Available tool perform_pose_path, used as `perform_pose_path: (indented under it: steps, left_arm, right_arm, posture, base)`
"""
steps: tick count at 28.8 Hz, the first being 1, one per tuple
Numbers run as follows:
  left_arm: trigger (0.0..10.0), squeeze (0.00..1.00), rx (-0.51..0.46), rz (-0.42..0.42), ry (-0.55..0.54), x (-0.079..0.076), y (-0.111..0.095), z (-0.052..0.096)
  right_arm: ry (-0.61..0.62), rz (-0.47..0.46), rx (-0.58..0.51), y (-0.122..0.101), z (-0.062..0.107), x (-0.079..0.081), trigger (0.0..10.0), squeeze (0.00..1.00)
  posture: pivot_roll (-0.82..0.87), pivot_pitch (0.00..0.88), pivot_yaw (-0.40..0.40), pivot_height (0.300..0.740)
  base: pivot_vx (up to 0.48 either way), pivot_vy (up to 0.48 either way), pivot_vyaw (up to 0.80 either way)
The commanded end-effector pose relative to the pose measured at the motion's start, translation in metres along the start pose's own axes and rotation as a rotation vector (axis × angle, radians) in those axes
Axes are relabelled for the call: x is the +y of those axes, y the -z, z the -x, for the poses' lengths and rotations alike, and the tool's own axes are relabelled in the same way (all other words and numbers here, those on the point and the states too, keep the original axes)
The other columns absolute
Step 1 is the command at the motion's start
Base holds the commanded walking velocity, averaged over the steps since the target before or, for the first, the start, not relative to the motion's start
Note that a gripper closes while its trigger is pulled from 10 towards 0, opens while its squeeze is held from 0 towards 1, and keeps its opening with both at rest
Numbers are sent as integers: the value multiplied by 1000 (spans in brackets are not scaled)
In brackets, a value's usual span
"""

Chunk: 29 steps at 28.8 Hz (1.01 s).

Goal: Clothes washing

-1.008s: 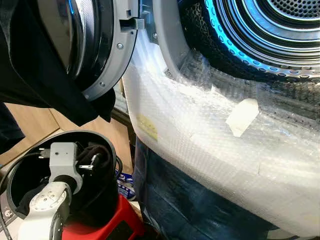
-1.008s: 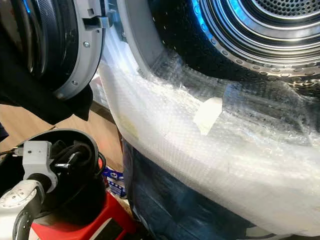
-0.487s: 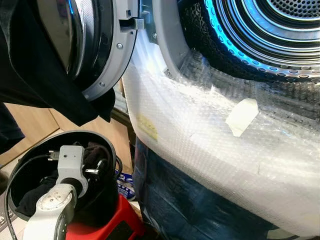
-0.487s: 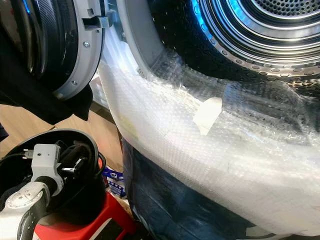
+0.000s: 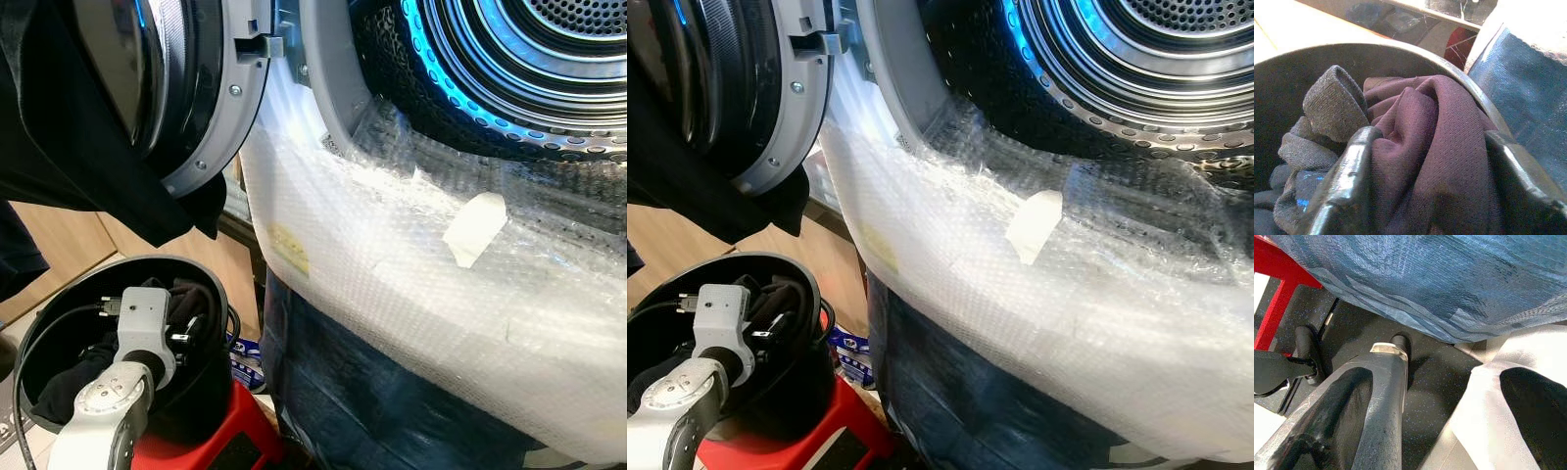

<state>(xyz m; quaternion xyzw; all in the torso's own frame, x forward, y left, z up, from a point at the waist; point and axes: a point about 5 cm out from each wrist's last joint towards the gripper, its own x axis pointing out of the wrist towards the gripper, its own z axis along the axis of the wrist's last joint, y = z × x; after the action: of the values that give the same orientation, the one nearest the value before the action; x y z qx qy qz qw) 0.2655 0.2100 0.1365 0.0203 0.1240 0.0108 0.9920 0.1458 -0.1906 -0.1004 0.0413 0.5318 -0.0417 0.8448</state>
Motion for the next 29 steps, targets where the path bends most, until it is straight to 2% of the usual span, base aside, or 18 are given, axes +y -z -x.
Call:
perform_pose_path:
  steps: [1, 4, 8, 16, 17, 18, 19, 20, 21, 22, 23, 24, 26, 29]
  left_arm:
    - [0, 0, -38, 12, 15, -2, -7, 0]
    - [0, 0, -57, 18, 7, -2, -10, 0]
    - [0, 0, -127, 32, 18, -3, -20, 1]
    - [0, 0, -118, 20, 43, -7, -18, 2]
    - [784, 0, -108, 6, 45, -7, -16, 2]
    - [6549, 0, -94, -22, 46, -7, -14, 2]
    - [10000, 0, -84, -65, 56, -8, -12, 2]
    - [10000, 0, -91, -129, 83, -10, -10, 5]
    - [10000, 0, -161, -147, 97, -13, -16, 10]
    - [10000, 0, -186, -146, 93, -13, -19, 12]
    - [10000, 310, -200, -147, 72, -12, -21, 13]
    - [10000, 1000, -203, -115, 16, -6, -21, 15]
    - [10000, 1000, -213, -67, -70, 4, -20, 21]
    - [10000, 1000, -259, -46, -77, 3, -23, 27]
  right_arm:
    - [-1, -5, 22, 7, 1, 0, 10000, 0]
    - [-1, -4, 22, 7, 1, 0, 10000, 0]
    - [-3, -2, 22, 7, 1, 0, 10000, 0]
    - [-5, -1, 22, 7, 0, 1, 10000, 0]
    - [-6, 0, 22, 6, 0, 1, 10000, 0]
    - [-6, 0, 22, 6, 0, 1, 10000, 0]
    - [-6, 1, 22, 6, 0, 0, 10000, 0]
    - [-6, 2, 22, 6, 0, 0, 10000, 0]
    - [-5, 2, 22, 6, 1, 0, 10000, 0]
    - [-4, 2, 22, 6, 1, 0, 10000, 0]
    - [-4, 2, 22, 6, 1, 0, 10000, 0]
    - [-3, 3, 23, 7, 1, 0, 10000, 0]
    - [-3, 4, 25, 7, 1, -1, 10000, 0]
    - [-3, 9, 27, 8, 1, -1, 10000, 0]
  posture:
    - [147, 132, -29, 740]
    - [148, 132, -31, 740]
    - [148, 134, -31, 740]
    - [149, 137, -31, 740]
    - [149, 137, -32, 740]
    - [149, 137, -32, 740]
    - [150, 138, -31, 740]
    - [148, 139, -31, 740]
    - [148, 141, -32, 740]
    - [149, 141, -32, 740]
    - [151, 143, -32, 740]
    - [151, 143, -32, 740]
    - [158, 147, -34, 740]
    - [169, 152, -41, 740]
  base:
    - [0, 0, 0]
    - [0, 0, 0]
    - [0, 0, 0]
    - [0, 0, 0]
    - [0, 0, 0]
    - [0, 0, 0]
    - [0, 0, 0]
    - [0, 0, 0]
    - [0, 0, 0]
    - [0, 0, 0]
    - [0, 0, 0]
    - [0, 0, 0]
    - [0, 0, 0]
    - [0, 0, 0]
